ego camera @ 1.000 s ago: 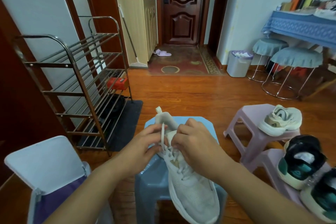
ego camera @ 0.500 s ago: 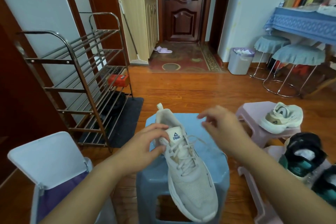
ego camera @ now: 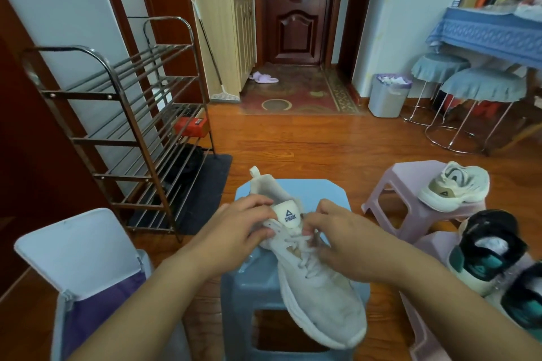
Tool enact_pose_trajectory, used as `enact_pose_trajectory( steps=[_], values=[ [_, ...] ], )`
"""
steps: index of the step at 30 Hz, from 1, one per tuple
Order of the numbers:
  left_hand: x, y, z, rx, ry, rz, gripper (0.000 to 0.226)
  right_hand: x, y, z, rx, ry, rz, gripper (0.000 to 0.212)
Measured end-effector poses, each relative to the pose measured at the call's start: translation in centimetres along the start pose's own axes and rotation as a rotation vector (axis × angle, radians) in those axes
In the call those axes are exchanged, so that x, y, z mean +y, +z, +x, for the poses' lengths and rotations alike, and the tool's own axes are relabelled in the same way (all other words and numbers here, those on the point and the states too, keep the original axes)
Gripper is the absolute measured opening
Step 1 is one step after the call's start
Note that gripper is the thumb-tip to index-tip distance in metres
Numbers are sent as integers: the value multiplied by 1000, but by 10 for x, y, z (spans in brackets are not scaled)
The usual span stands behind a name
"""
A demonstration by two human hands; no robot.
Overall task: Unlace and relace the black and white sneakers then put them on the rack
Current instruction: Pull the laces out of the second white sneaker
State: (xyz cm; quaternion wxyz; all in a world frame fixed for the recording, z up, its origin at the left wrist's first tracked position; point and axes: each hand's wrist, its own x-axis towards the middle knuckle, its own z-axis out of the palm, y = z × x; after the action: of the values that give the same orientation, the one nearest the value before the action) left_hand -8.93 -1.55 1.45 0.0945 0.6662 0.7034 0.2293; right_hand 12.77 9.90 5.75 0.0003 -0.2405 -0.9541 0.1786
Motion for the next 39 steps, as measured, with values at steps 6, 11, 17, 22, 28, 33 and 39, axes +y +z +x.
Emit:
enact_pose_trajectory(
  steps=[6, 11, 17, 22, 28, 33, 39],
  values=[
    [16, -2, -6, 46, 83, 55, 19, 11, 6, 6, 402, 377, 494, 15],
    [26, 1, -2, 26, 303, 204, 23, -10, 13, 15, 308, 387, 350, 38],
    [28, -5, 9, -191, 221, 236, 28, -7, -5, 12, 91, 422, 373, 26],
    [32, -5, 11, -228, 177, 276, 21, 1, -38, -32, -509, 18, 515, 12],
    [24, 3, 7, -155, 254, 275, 49, -7, -13, 12, 148, 502, 565, 51],
    [20, 5, 6, -117, 277, 274, 40, -10, -5, 21, 75, 484, 299, 28],
    [22, 5, 8, -111, 260, 301, 47, -13, -53, -46, -767, -153, 592, 14]
  ],
)
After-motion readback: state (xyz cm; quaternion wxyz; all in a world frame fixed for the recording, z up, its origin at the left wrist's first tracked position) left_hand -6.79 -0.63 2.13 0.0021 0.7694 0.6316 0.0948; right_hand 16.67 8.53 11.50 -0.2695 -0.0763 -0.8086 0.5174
